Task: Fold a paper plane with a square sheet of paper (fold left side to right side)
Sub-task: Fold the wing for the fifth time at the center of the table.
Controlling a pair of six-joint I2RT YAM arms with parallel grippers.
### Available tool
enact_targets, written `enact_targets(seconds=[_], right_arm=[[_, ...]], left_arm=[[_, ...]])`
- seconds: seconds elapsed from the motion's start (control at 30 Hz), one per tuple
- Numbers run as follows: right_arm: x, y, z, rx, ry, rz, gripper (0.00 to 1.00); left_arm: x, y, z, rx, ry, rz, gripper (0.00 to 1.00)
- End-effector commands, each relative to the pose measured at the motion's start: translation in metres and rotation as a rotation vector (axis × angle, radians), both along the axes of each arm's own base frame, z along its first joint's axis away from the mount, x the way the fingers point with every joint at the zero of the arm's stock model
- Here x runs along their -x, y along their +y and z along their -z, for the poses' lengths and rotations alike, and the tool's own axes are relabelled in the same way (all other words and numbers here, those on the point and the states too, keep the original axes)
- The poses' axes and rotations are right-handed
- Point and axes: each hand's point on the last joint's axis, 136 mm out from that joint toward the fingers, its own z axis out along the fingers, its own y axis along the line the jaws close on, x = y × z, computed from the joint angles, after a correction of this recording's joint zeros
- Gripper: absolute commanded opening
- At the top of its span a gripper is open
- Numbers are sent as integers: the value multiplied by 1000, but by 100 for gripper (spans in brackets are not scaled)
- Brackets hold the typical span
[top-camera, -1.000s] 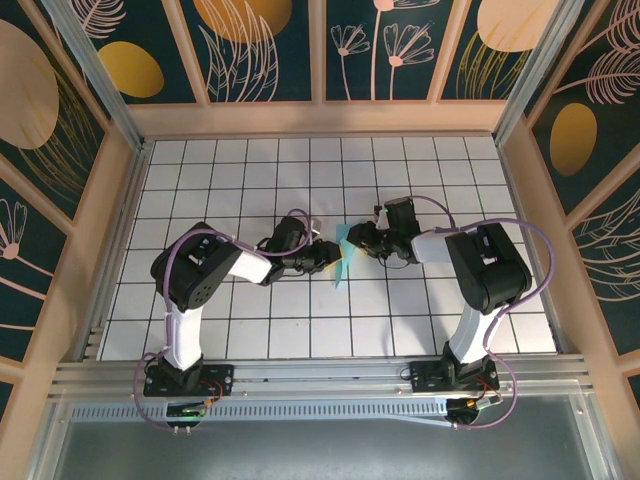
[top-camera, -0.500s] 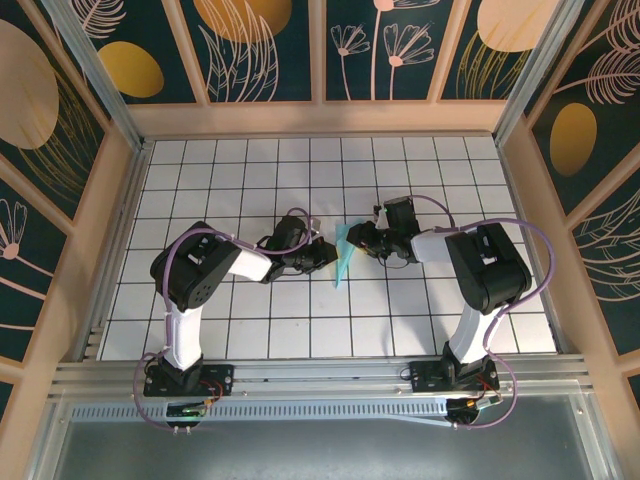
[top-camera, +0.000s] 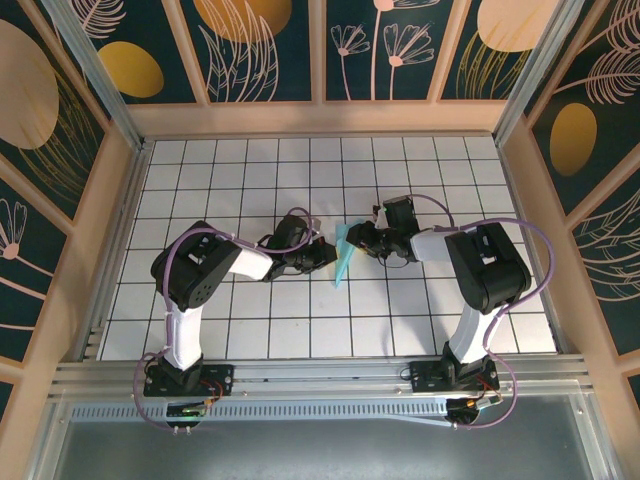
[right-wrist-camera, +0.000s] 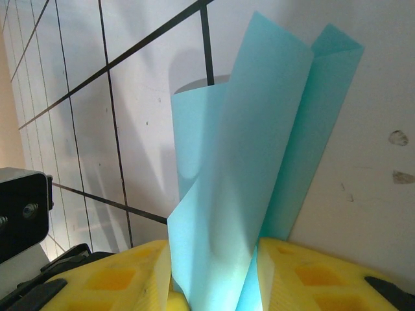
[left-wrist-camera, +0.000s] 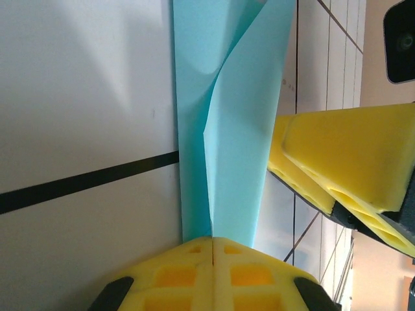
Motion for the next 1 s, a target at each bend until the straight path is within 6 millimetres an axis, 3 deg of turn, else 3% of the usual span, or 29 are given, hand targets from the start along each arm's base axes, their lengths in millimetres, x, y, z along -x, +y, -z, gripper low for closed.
enact_targets(seconds=[0.0, 0.37, 0.67, 0.97], right_arm=[[9, -3, 31, 83, 49, -5, 40], [1, 2, 11, 53, 4, -9, 40], [1, 5, 4, 20, -8, -8, 34], [1, 3, -1, 26, -19, -2, 35]], left_arm=[[-8, 5, 13, -55, -9, -11, 3], [3, 23, 40, -141, 38, -37, 1], [3, 28, 51, -176, 54, -44, 0], [5, 31, 59, -200, 72, -51, 0]])
